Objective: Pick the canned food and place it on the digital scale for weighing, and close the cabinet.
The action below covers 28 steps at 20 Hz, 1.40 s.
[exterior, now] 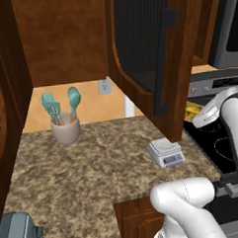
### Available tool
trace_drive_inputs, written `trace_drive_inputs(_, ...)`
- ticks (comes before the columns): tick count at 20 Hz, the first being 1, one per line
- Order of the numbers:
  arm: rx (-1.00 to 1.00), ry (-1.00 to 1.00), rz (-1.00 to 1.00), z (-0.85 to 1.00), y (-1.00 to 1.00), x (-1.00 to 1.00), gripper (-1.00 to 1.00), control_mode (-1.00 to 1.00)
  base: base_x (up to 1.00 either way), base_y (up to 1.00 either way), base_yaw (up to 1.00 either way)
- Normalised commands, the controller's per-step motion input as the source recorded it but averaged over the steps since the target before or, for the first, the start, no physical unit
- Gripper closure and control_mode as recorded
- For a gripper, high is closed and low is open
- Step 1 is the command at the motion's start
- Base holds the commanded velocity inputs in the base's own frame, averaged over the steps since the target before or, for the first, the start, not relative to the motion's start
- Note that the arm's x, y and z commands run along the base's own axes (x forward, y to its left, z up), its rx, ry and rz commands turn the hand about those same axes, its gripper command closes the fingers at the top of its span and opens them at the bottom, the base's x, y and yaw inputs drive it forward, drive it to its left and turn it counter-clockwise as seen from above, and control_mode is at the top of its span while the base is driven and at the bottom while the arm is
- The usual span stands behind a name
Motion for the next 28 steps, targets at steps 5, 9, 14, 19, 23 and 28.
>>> trace_drive_inputs(5,0.0,0.1,0.32,-0.78,0.08,0.78,1.0,-1.0,0.0,0.0,0.0)
trace_drive_inputs(9,0.0,0.1,0.29,-0.61,0.0,0.73,1.0,-1.0,0.0,0.0,0.0)
trace_drive_inputs(14,0.0,0.1,0.12,-0.33,-0.04,0.4,1.0,-1.0,0.0,0.0,0.0)
trace_drive_inputs(19,0.0,0.04,0.09,-0.52,-0.11,0.26,1.0,-1.0,0.0,0.0,0.0)
trace_drive_inputs(23,0.0,0.0,0.03,-0.52,-0.03,0.24,1.0,-1.0,0.0,0.0,0.0)
trace_drive_inputs(28,0.0,0.0,0.0,-0.57,0.0,0.23,1.0,-1.0,0.0,0.0,0.0)
